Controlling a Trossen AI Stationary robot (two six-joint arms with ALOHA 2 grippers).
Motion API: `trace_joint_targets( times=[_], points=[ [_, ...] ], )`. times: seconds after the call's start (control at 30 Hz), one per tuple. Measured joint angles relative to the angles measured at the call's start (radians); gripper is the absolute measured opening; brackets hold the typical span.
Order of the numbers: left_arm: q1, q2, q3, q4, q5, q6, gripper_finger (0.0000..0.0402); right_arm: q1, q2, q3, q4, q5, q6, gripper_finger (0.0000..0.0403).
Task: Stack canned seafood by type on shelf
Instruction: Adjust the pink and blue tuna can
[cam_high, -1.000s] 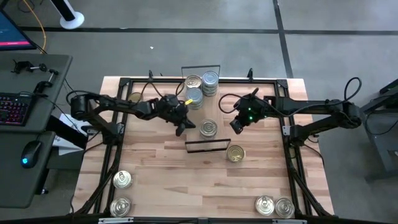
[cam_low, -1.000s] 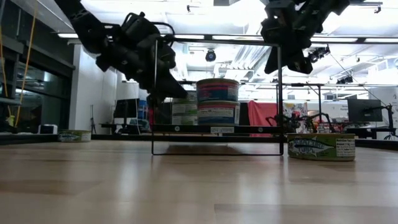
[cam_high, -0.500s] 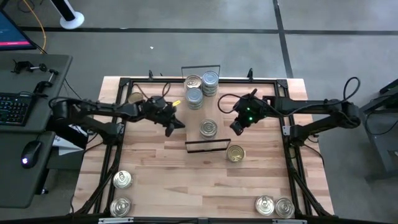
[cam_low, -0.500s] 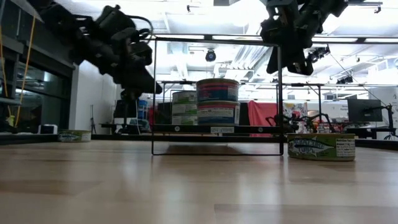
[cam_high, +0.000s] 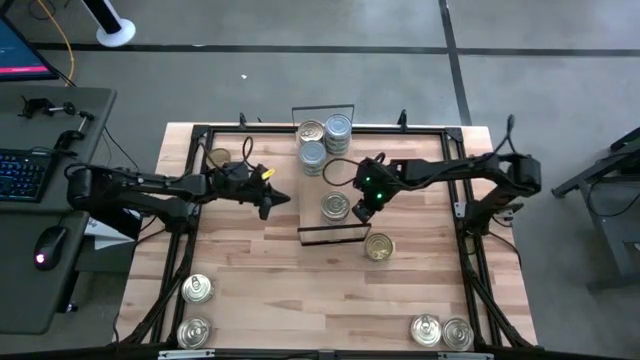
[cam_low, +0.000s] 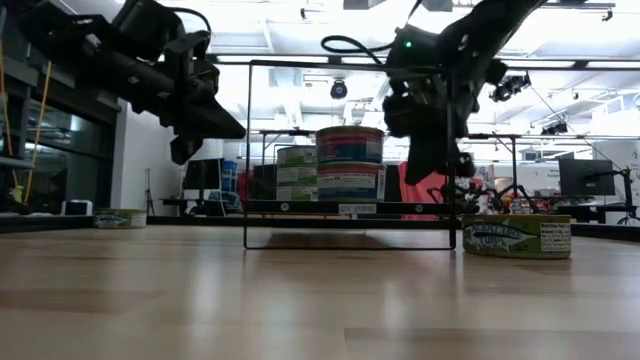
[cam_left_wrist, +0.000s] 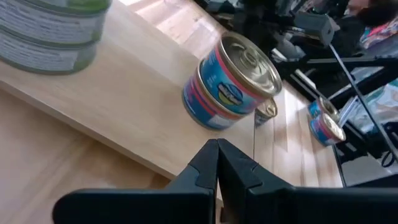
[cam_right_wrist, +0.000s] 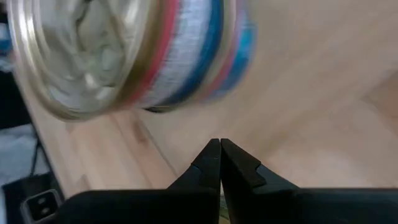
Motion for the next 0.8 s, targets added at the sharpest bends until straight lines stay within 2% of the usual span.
trace_joint_targets(
  times=[0.43, 0.7, 0.8],
  points=[
    [-0.142, 0.009, 0.0, 0.005, -0.179, -0.05, 0.0, 0.052, 0.082, 0.0, 0.201, -0.089, 0.037, 0.0],
    [-0.142, 0.115, 0.0, 0.097, -0.178, -0.05, 0.0, 0.052, 0.082, 0.0, 0.368, -0.092, 0.118, 0.0],
    [-0.142, 0.173, 0.0, 0.126, -0.165, -0.037, 0.0, 0.046, 0.082, 0.0, 0.39, -0.045, 0.126, 0.0]
  ],
)
